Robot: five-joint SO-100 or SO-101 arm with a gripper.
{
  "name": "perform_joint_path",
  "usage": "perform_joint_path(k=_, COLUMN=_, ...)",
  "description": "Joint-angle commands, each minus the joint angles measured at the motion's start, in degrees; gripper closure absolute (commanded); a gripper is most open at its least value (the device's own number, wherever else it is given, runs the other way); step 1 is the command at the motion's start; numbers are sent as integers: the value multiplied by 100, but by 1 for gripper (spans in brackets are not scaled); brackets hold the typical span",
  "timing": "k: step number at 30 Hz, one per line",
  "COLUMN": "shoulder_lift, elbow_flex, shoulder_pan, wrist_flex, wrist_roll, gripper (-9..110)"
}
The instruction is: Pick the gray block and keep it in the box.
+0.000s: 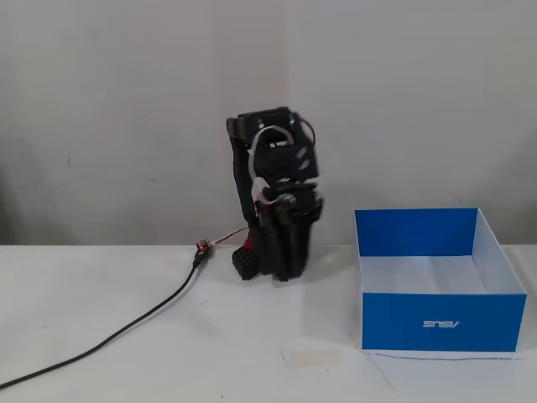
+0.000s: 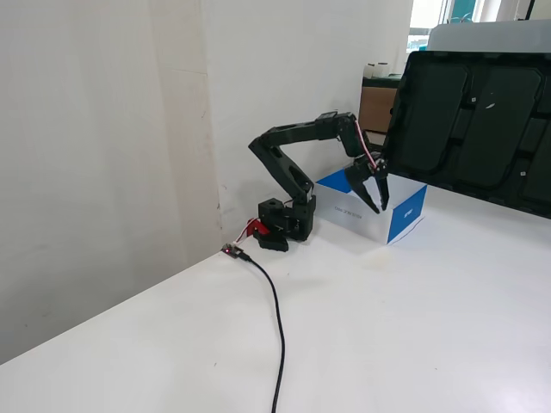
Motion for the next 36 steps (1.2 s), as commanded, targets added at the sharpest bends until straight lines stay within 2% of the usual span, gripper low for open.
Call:
perform_joint_path(k=1, shoulder_lift=721, elbow_flex=492, shoulder_pan=721, wrist_flex=-501, wrist_roll=18, gripper=101)
perform_joint_path(k=9, shoulder_lift=1925, elbow_flex=1907, shoulder_pan=1547, wrist_flex=-1222, wrist_roll=149, gripper=101)
perform_joint_path(k=18, shoulder_lift=3498, elbow_flex=3560, shoulder_pan=1942, wrist_flex=-1916, wrist_roll=738, gripper=101)
perform_joint_path(k=23, shoulder_lift=4913, elbow_flex=4535, shoulder_pan=1969, wrist_flex=-1881, wrist_roll=949, gripper=101)
perform_joint_path(k=28, shoulder_lift=6688, elbow_flex=5115, shoulder_pan=1969, wrist_flex=-1248, wrist_roll=1072, gripper=101)
perform_joint_path(k=36, shoulder_lift=6776, elbow_flex=5388, shoulder_pan=2048, wrist_flex=-1063, wrist_roll=1283, gripper=101)
